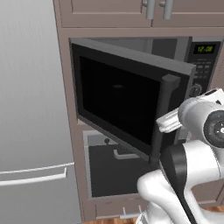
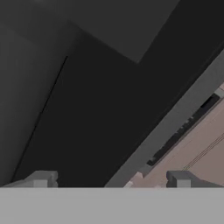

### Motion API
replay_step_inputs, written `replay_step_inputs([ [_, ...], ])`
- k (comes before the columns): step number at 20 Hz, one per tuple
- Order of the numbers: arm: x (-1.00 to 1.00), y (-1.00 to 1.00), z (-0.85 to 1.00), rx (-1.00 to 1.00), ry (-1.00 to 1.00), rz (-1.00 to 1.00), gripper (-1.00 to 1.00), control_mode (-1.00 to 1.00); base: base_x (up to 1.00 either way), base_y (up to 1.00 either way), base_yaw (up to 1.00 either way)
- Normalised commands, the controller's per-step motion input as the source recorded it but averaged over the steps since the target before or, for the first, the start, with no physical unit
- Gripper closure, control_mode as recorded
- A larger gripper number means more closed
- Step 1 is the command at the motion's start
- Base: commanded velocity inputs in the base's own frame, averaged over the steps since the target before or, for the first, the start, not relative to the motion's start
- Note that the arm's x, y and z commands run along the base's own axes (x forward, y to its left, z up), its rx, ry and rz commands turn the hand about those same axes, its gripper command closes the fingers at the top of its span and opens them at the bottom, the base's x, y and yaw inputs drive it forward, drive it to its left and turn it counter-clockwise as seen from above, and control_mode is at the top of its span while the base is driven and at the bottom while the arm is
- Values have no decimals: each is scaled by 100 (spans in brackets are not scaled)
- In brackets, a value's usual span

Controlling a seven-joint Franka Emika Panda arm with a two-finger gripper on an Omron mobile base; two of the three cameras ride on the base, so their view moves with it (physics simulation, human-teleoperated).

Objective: Pick the mug from the counter and place it inside the microwave. Then close the microwave.

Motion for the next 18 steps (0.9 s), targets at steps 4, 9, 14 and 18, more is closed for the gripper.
replay_step_inputs([
  [4, 57, -24, 0, 0, 0, 2, -100, -100, 0, 0, 0],
  [9, 51, -15, 0, 0, 0, 0, -100, -100, 0, 0, 0],
  [14, 51, -12, 0, 0, 0, 0, -100, -100, 0, 0, 0],
  [18, 52, -8, -1, 0, 0, 0, -100, -100, 0, 0, 0],
])
